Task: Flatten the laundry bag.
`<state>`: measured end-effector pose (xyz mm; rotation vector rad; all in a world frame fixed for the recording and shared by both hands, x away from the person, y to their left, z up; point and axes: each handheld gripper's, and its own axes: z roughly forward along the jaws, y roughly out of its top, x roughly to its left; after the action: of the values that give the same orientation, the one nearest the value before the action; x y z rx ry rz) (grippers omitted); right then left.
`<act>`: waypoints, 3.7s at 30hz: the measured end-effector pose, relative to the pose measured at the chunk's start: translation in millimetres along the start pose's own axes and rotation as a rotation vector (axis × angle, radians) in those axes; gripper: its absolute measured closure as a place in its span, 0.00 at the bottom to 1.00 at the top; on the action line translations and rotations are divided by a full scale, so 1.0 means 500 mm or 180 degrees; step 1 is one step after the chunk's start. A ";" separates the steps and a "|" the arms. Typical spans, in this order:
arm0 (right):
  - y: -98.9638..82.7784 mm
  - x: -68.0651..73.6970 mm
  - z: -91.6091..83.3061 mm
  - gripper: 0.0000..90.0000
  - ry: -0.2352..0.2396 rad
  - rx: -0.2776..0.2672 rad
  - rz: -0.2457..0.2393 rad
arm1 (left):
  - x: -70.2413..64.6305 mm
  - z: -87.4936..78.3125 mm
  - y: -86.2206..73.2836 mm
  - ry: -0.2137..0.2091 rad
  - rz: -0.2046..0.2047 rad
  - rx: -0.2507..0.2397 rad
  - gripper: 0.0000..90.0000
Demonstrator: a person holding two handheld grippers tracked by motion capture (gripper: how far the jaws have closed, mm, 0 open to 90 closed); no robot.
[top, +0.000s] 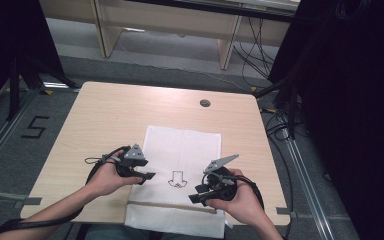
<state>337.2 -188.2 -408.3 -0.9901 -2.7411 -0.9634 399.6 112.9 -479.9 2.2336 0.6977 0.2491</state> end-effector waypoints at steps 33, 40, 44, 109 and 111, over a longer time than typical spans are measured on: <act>-0.019 -0.112 0.100 1.00 -0.0846 0.0445 0.0325 | -0.017 0.028 -0.017 -0.0193 0.0336 0.0482 0.88; -0.024 -0.123 0.108 1.00 -0.0992 0.0553 0.0278 | -0.033 0.037 -0.018 -0.0124 0.0405 0.0589 0.96; -0.027 -0.122 0.114 1.00 -0.1011 0.0562 0.0319 | -0.037 0.039 -0.020 -0.0106 0.0320 0.0511 0.97; -0.005 -0.155 0.061 0.67 -0.0974 -0.0249 0.0739 | 0.011 -0.008 -0.031 0.0166 -0.0097 0.0071 0.57; -0.010 -0.161 0.054 0.66 -0.1013 -0.0266 0.0776 | 0.011 -0.008 -0.027 0.0135 -0.0204 -0.0052 0.51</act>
<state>401.5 -220.0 -454.3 -1.5735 -2.7429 -0.9578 397.2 126.1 -487.2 2.1920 0.7859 0.2699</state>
